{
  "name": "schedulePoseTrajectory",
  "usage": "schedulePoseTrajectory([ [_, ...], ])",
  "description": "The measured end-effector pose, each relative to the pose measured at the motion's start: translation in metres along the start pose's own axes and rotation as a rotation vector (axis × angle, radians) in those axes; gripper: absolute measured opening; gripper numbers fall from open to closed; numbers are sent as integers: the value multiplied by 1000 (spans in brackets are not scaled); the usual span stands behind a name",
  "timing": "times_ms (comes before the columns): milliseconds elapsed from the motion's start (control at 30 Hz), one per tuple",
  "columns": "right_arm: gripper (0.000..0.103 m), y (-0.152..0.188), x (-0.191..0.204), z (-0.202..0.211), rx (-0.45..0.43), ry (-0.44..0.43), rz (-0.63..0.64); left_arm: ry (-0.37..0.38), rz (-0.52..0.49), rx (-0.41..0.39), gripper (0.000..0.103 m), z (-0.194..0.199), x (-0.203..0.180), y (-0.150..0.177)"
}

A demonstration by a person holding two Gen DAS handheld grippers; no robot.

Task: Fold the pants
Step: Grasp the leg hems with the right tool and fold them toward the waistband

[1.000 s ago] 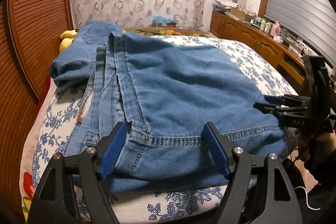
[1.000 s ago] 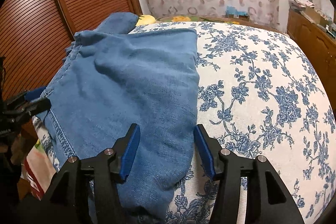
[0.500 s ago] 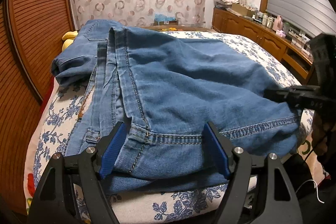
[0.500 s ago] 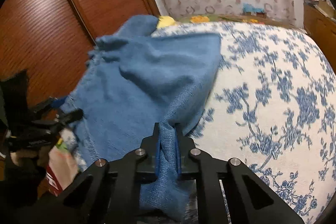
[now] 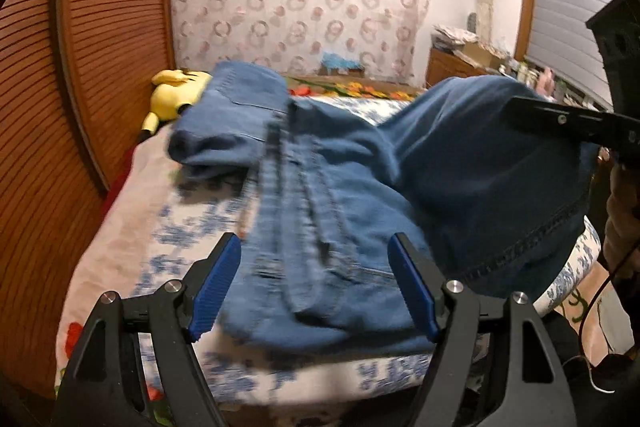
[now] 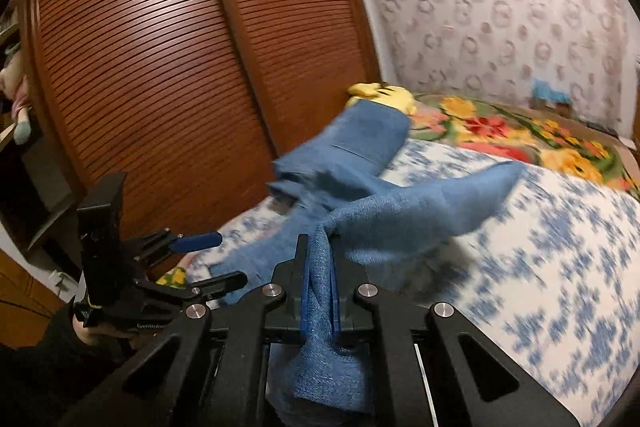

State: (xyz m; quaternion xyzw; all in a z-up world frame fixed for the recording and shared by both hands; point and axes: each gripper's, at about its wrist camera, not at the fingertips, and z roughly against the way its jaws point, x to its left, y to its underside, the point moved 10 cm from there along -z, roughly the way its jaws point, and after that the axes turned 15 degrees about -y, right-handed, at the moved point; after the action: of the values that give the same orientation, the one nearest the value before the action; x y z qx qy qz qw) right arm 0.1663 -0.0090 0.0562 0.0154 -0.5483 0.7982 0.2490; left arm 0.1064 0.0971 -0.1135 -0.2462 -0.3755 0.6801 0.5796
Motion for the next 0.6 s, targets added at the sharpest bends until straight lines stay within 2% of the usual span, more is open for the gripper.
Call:
schedulePoseTrajectory([
  [167, 7, -13, 10, -53, 43, -72, 14, -53, 45, -13, 77, 9, 36, 0],
  [300, 7, -9, 7, -106, 119, -133, -11, -95, 83, -12, 77, 12, 64, 3],
  [467, 7, 10, 0, -162, 239, -163, -27, -128, 107, -7, 77, 14, 81, 4],
  [600, 8, 9, -8, -176, 258, -151, -50, -126, 116, -14, 77, 16, 82, 3],
])
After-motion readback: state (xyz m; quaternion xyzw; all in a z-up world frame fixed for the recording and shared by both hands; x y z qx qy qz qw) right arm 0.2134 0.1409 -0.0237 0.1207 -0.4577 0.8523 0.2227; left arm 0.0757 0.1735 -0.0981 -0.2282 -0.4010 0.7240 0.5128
